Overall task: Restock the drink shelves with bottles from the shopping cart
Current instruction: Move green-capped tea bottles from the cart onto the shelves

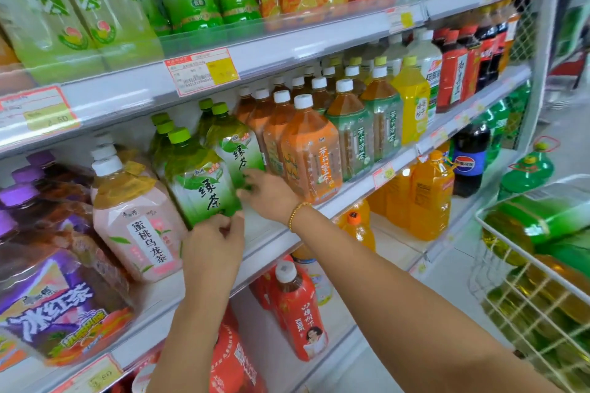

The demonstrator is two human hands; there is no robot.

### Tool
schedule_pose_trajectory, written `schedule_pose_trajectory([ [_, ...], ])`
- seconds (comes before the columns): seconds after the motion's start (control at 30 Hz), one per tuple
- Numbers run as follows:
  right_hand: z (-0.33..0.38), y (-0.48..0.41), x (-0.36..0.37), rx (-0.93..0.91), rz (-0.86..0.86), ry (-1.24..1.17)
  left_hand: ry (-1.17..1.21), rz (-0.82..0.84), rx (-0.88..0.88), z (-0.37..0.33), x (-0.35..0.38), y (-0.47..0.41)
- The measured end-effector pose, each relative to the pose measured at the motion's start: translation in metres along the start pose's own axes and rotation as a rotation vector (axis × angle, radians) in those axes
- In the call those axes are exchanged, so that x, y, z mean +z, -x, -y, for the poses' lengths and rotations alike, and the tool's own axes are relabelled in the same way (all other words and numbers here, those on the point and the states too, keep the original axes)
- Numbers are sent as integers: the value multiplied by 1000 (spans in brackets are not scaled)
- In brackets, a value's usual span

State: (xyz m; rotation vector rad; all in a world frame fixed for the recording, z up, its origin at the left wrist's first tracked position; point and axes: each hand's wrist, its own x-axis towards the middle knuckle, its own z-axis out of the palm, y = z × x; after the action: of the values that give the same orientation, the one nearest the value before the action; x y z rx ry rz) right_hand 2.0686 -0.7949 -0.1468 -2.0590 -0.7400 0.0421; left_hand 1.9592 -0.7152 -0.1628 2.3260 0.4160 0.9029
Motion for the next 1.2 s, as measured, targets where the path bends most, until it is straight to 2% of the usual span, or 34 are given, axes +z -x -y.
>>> schedule_pose_trajectory([
  [0.1,-7,51,-63,31,-340,170,115,48,146,-48,12,12],
  [0.17,-17,95,-103,94,-458,310,252,127,230,-86,28,22],
  [0.23,-30,140,-139,186,-542,413,413,255,296,-121,56,34],
  [0.33,-47,210,-189,393,-727,502,603,534,346,-170,109,55],
  [0.43,-60,274,-222,659,-896,633,549,772,440,-211,174,74],
  [0.5,-67,299,-228,813,-881,689,499,902,453,-234,209,84],
  [0.57,-74,314,-227,955,-837,704,346,983,477,-251,232,91],
  [0.63,-79,327,-224,1171,-861,748,125,1012,534,-261,243,94],
  [0.73,-79,345,-221,1447,-920,605,-122,1048,575,-270,252,96],
  [0.9,-71,354,-216,1494,-1121,404,-416,980,700,-279,254,93],
  [1.0,-73,358,-220,1526,-1206,324,-492,920,728,-277,252,94],
  [1.1,-77,358,-218,1578,-1245,505,-509,918,706,-277,249,95],
  [1.2,-80,357,-219,1490,-1306,676,-510,966,689,-281,248,92],
])
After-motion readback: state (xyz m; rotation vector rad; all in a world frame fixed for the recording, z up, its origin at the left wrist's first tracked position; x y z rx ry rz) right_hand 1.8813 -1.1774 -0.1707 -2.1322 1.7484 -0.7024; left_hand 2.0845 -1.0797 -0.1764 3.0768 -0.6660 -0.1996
